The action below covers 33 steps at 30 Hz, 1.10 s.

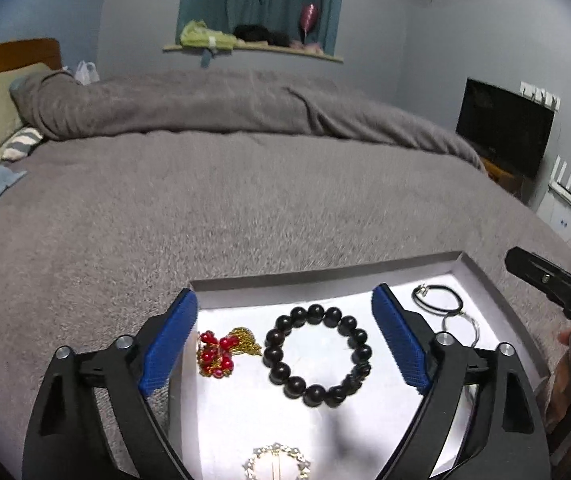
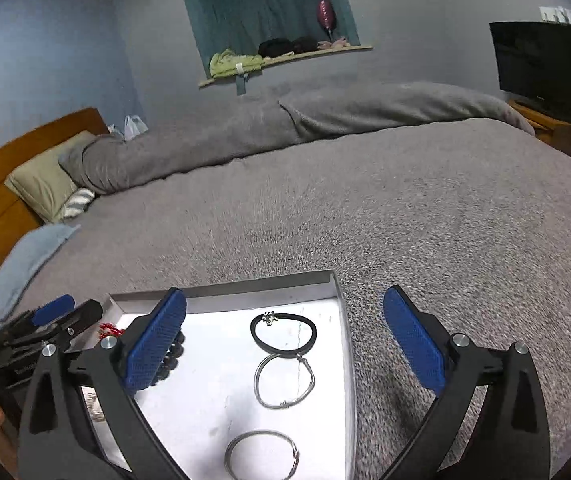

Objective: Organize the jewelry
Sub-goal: 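Withdraw both tools from the tray toward the remaining jewelry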

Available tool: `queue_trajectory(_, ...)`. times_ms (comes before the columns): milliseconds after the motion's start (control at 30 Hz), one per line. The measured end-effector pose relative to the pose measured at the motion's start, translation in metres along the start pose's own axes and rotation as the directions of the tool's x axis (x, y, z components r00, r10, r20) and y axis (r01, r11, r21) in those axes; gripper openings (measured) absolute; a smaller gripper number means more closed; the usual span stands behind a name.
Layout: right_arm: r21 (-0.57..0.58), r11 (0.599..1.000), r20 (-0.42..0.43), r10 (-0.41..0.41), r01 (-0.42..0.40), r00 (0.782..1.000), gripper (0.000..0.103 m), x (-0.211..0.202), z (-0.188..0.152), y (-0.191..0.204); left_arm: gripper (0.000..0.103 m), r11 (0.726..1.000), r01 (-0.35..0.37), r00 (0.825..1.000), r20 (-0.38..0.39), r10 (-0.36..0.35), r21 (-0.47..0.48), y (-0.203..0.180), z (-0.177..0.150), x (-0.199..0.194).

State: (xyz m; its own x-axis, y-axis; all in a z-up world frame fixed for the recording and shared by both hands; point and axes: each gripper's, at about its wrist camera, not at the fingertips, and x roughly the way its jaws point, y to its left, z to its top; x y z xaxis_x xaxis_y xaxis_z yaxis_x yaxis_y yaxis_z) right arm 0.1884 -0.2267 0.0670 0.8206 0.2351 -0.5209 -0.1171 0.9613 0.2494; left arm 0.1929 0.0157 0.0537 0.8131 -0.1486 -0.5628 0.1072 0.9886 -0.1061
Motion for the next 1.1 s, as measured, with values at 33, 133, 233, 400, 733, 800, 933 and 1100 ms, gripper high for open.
queue_trajectory(33, 0.006, 1.0, 0.012, 0.002, -0.002, 1.0, 0.098, -0.007, -0.001, -0.001, 0.094, 1.0, -0.025, 0.999, 0.021, 0.025, 0.005, -0.002, -0.002, -0.006)
queue_trajectory(133, 0.022, 1.0, 0.049, -0.002, 0.001, 0.999, 0.098, -0.025, -0.005, -0.006, 0.095, 0.996, -0.08, 0.995, 0.067, 0.078, 0.025, -0.008, -0.009, -0.02)
queue_trajectory(233, 0.037, 0.999, 0.069, -0.014, 0.011, 0.998, 0.098, -0.038, -0.012, -0.009, 0.095, 0.995, -0.096, 0.992, 0.089, 0.092, 0.037, -0.012, -0.016, -0.034)
queue_trajectory(400, 0.032, 0.999, 0.092, -0.044, 0.041, 0.995, 0.098, -0.058, -0.033, -0.011, 0.096, 0.991, -0.122, 0.984, 0.141, 0.113, 0.055, -0.014, -0.033, -0.059)
queue_trajectory(733, -0.058, 0.996, 0.112, -0.059, 0.066, 0.992, 0.098, -0.086, -0.072, 0.004, 0.096, 0.988, -0.135, 0.985, 0.122, 0.126, 0.071, -0.006, -0.067, -0.09)
queue_trajectory(800, -0.057, 0.996, 0.113, -0.055, 0.061, 0.992, 0.098, -0.09, -0.076, 0.004, 0.096, 0.988, -0.142, 0.985, 0.112, 0.134, 0.064, -0.001, -0.075, -0.096)
queue_trajectory(933, -0.062, 0.996, 0.111, -0.058, 0.065, 0.992, 0.098, -0.097, -0.084, 0.002, 0.096, 0.985, -0.164, 0.982, 0.098, 0.158, 0.047, 0.014, -0.087, -0.105)
queue_trajectory(1100, -0.049, 0.997, 0.095, -0.05, 0.055, 0.994, 0.098, -0.103, -0.094, -0.001, 0.096, 0.987, -0.159, 0.986, 0.057, 0.157, 0.021, 0.03, -0.1, -0.113)
